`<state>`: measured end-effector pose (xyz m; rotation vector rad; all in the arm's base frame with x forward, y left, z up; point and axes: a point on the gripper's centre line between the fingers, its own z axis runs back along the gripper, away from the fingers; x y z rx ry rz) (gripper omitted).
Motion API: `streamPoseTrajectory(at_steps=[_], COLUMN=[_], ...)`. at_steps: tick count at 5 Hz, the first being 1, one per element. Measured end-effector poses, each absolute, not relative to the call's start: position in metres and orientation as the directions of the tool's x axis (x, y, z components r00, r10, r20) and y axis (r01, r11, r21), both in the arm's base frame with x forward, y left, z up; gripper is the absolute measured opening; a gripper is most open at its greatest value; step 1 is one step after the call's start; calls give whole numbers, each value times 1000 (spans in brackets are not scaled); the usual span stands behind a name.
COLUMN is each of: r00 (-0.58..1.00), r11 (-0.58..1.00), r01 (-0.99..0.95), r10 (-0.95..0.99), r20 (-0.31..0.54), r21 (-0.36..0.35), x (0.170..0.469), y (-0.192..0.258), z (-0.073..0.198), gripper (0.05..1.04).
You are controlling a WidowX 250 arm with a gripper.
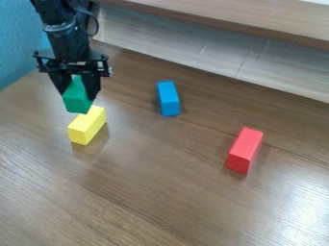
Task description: Put the green rectangle on top of the yellow rectangle
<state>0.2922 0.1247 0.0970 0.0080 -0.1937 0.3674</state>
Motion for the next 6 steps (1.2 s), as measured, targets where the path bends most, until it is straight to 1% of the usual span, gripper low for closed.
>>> streamPoseTrajectory(at_steps=[1,3,4,6], r00=[914,918,922,918], r11=[932,930,930,924], r01=[-360,-366,-367,-380], r10=[359,367,367,381], r20=[187,152,123,105], r21=[-30,-32,-29,-32], x=[292,286,283,282], y=[125,123,122,126], z=[96,87,77,70], gripper=[577,577,577,577])
